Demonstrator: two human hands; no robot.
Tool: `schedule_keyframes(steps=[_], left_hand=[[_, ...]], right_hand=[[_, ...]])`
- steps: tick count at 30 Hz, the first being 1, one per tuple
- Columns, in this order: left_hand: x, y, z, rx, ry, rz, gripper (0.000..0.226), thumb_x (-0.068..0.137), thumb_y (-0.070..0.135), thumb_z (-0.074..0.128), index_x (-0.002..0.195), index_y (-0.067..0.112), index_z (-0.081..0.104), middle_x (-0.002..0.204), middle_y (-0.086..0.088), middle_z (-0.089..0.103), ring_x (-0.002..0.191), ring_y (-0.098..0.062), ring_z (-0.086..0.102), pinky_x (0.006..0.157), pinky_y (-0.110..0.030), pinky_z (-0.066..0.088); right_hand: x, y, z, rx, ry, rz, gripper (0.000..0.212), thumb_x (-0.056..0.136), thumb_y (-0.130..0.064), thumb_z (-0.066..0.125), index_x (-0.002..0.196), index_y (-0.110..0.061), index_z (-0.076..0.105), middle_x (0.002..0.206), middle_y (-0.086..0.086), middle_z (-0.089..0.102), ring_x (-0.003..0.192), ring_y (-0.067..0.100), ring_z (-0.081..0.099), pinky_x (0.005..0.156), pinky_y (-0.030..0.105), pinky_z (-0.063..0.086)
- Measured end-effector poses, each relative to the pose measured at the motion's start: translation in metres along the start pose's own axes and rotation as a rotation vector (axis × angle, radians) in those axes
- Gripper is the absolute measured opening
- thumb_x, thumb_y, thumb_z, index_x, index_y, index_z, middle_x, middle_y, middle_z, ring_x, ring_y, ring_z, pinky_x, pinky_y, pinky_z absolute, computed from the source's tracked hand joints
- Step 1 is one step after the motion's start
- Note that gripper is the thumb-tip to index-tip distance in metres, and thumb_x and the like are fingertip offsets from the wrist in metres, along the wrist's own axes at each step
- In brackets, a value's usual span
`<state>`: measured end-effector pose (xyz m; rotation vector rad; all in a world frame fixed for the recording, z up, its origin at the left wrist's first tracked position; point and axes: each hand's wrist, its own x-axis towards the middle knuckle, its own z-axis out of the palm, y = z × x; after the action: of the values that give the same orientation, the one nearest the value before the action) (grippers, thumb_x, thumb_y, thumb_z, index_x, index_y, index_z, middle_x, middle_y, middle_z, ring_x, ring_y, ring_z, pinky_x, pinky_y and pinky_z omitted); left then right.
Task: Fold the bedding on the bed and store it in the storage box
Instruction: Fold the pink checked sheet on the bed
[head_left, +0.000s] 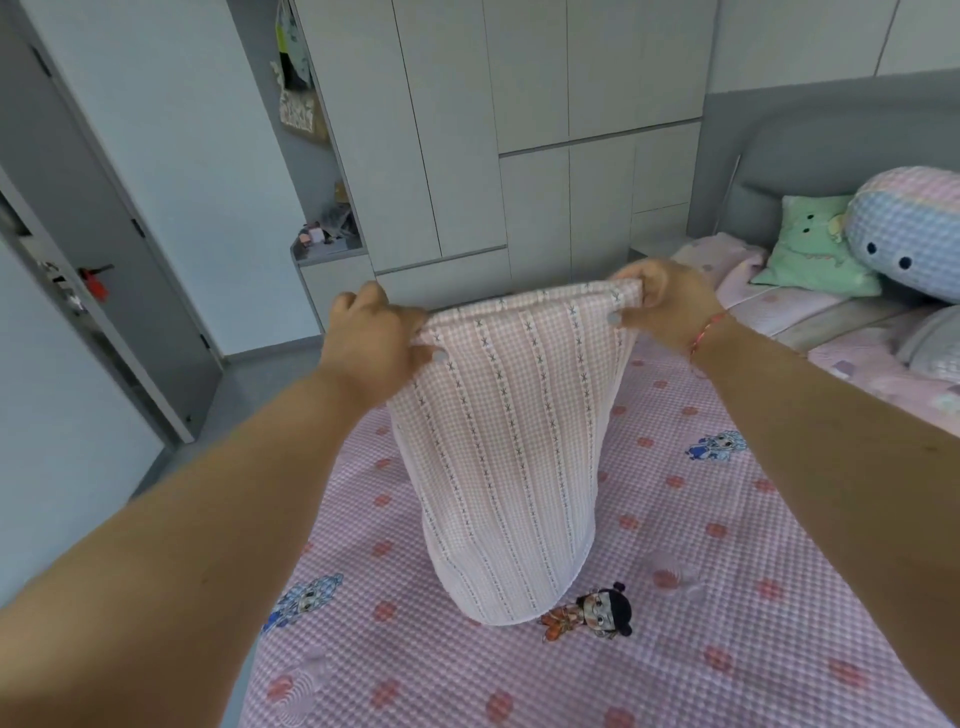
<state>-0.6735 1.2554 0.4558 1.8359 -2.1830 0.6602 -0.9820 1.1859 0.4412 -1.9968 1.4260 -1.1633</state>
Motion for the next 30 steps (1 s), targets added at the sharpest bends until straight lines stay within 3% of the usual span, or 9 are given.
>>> schedule_keyframes(steps=[3, 5, 7, 10, 13, 15, 19, 24, 30], left_hand=[[-0.015, -0.005, 0.028, -0.055, -0.071, 0.047, 0.044, 0.085, 0.068, 0.045, 0.079, 0.024, 0.046, 0.075, 0.004, 0.049, 0.096, -0.027, 0.053, 0.097, -0.041, 0.035], [-0.02, -0.008, 0.036, -0.202, -0.18, 0.033, 0.051, 0.079, 0.076, 0.034, 0.074, 0.026, 0.037, 0.066, 0.003, 0.049, 0.074, -0.026, 0.056, 0.074, -0.035, 0.047], [-0.019, -0.007, 0.034, -0.405, -0.285, 0.004, 0.043, 0.08, 0.065, 0.049, 0.071, 0.023, 0.042, 0.066, 0.002, 0.051, 0.064, -0.017, 0.05, 0.057, -0.028, 0.037], [-0.012, -0.009, 0.033, -0.487, -0.467, -0.032, 0.028, 0.082, 0.039, 0.072, 0.08, 0.016, 0.056, 0.076, 0.0, 0.057, 0.072, -0.014, 0.051, 0.061, -0.023, 0.038], [-0.007, -0.009, 0.05, -0.367, -0.587, -0.089, 0.027, 0.083, 0.031, 0.074, 0.09, 0.012, 0.056, 0.091, -0.003, 0.06, 0.086, -0.019, 0.054, 0.072, -0.03, 0.04], [-0.006, -0.004, 0.064, -0.314, -0.467, -0.164, 0.025, 0.087, 0.027, 0.07, 0.086, 0.014, 0.049, 0.092, -0.006, 0.058, 0.088, -0.023, 0.053, 0.07, -0.03, 0.035], [0.013, 0.003, 0.045, -0.348, -0.101, -0.285, 0.019, 0.091, 0.02, 0.065, 0.088, 0.01, 0.049, 0.087, -0.009, 0.05, 0.08, -0.024, 0.045, 0.066, -0.03, 0.03], [0.028, -0.003, 0.008, -0.29, 0.269, -0.172, 0.021, 0.092, 0.012, 0.063, 0.102, -0.005, 0.058, 0.101, -0.024, 0.059, 0.104, -0.037, 0.049, 0.079, -0.037, 0.037], [-0.024, -0.004, 0.029, -0.29, 0.219, -0.094, 0.02, 0.083, 0.008, 0.071, 0.097, -0.002, 0.061, 0.093, -0.022, 0.06, 0.093, -0.037, 0.054, 0.074, -0.036, 0.041]], right_hand=[[-0.013, 0.026, 0.006, 0.181, -0.126, 0.115, 0.026, 0.075, 0.004, 0.073, 0.098, -0.004, 0.065, 0.088, 0.005, 0.067, 0.084, 0.017, 0.061, 0.083, 0.024, 0.051], [-0.015, 0.038, 0.011, 0.253, -0.156, 0.167, 0.023, 0.077, 0.007, 0.071, 0.098, 0.005, 0.063, 0.092, 0.011, 0.068, 0.087, 0.02, 0.062, 0.089, 0.036, 0.051], [-0.014, 0.041, 0.014, 0.307, -0.174, 0.184, 0.021, 0.078, 0.008, 0.068, 0.098, 0.008, 0.063, 0.086, 0.008, 0.067, 0.076, 0.012, 0.064, 0.077, 0.025, 0.053], [-0.01, 0.041, 0.027, 0.291, -0.218, 0.235, 0.011, 0.081, 0.003, 0.068, 0.083, -0.007, 0.064, 0.08, 0.002, 0.065, 0.067, 0.008, 0.062, 0.052, 0.013, 0.049], [-0.003, 0.053, 0.048, 0.276, -0.228, 0.339, 0.009, 0.081, 0.0, 0.07, 0.088, -0.003, 0.064, 0.093, 0.014, 0.069, 0.087, 0.028, 0.068, 0.075, 0.037, 0.058], [0.0, 0.055, 0.059, 0.277, -0.162, 0.381, 0.016, 0.083, -0.002, 0.069, 0.087, 0.007, 0.057, 0.09, 0.02, 0.067, 0.081, 0.027, 0.069, 0.075, 0.04, 0.058], [0.015, 0.033, 0.052, 0.285, 0.103, 0.28, 0.036, 0.088, -0.006, 0.064, 0.063, -0.012, 0.038, 0.061, 0.003, 0.053, 0.07, 0.018, 0.067, 0.05, 0.023, 0.051], [0.029, 0.004, 0.025, 0.537, 0.22, 0.119, 0.018, 0.083, 0.001, 0.067, 0.079, -0.016, 0.059, 0.088, 0.01, 0.069, 0.076, 0.014, 0.069, 0.075, 0.028, 0.058], [-0.008, 0.017, 0.007, 0.386, -0.109, 0.092, 0.028, 0.069, 0.014, 0.072, 0.074, -0.01, 0.058, 0.073, 0.01, 0.063, 0.064, 0.015, 0.061, 0.063, 0.026, 0.056]])
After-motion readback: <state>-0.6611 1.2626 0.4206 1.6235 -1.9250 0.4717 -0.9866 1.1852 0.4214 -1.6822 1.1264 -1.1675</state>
